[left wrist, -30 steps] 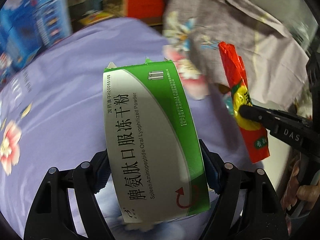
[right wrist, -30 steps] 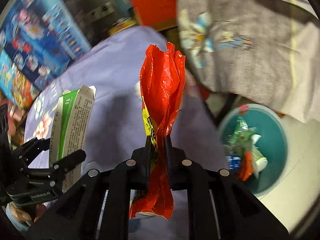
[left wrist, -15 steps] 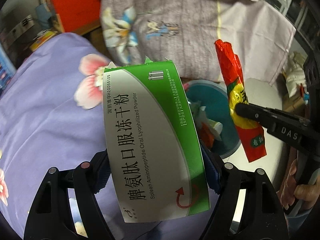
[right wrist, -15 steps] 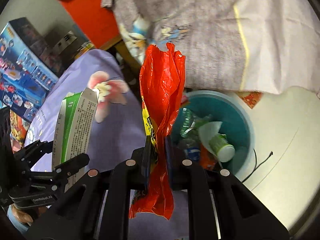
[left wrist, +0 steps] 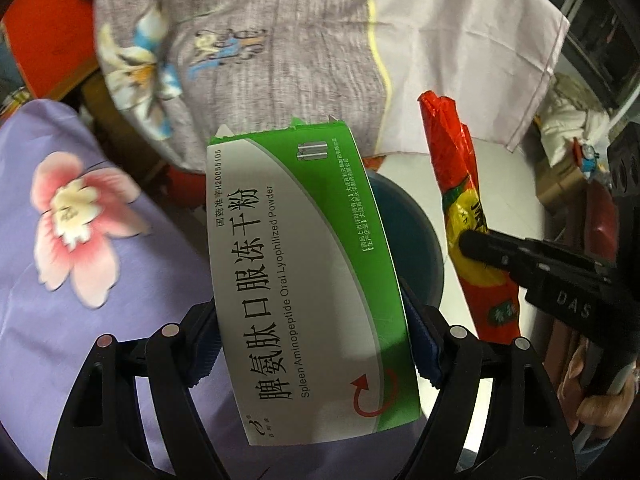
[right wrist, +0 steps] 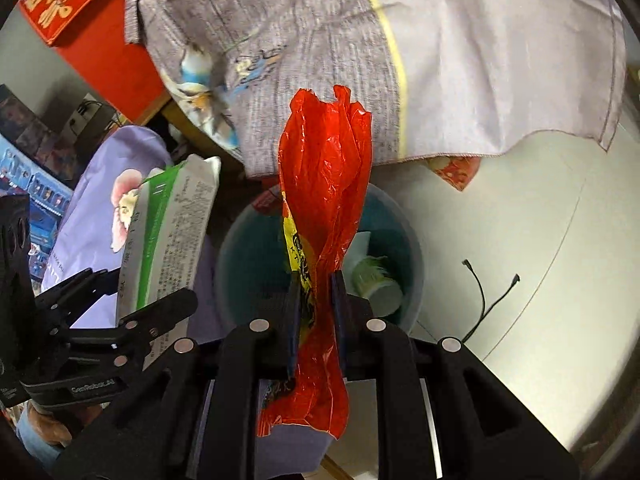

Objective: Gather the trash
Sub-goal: 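Open both grippers to drop the bag and box into the bin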

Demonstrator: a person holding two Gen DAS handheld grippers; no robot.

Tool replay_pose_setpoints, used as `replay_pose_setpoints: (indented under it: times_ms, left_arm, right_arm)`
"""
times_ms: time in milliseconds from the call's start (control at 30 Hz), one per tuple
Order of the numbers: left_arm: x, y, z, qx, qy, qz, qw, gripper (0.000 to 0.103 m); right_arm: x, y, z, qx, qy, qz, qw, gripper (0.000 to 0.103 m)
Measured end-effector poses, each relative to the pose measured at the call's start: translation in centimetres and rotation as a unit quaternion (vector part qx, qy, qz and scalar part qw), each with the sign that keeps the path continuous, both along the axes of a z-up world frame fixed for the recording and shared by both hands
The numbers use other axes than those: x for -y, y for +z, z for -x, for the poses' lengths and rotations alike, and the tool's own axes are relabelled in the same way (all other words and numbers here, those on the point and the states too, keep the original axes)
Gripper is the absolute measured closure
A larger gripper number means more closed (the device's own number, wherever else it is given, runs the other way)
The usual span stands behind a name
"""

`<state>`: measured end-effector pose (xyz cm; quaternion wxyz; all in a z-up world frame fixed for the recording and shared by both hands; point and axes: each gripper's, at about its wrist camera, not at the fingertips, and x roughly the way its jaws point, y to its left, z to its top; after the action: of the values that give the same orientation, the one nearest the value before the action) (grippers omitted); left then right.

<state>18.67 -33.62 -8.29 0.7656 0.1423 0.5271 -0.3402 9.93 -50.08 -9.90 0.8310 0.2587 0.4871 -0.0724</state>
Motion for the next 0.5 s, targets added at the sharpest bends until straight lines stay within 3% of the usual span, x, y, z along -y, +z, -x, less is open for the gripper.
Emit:
replay_pose_setpoints:
  times_ms: [267,333,400,500]
  left_arm:
    - [0.0,-1.7,-1.0,-0.014,0.013,-0.008,0.9998,0.015]
    - [-0.7,-1.8,-1.1,-0.020,0.020,-0.008,0.9996,0.014]
    - [-1.2,-1.8,-1.3,-0.021,0.026,-0.009,0.9994,0.014]
    - [-2.2,-1.4,-1.2,-0.019,0.034,-0.012,0.9992,0.011]
  right_arm:
    - [0.2,-1.8,-1.5,-0.021,0.005,-0.012,1.000,0.081]
    - [0.0,-2.3,-2.4,-0.025,0.010,-0.017,0.999,0.074]
    - [-0.2,-2.8,-2.8,-0.026,0.011,-0.031,0.999,0.047]
    - [-0.5,-3.1,-3.1,-0.030,0.012,-0.041,0.999,0.038]
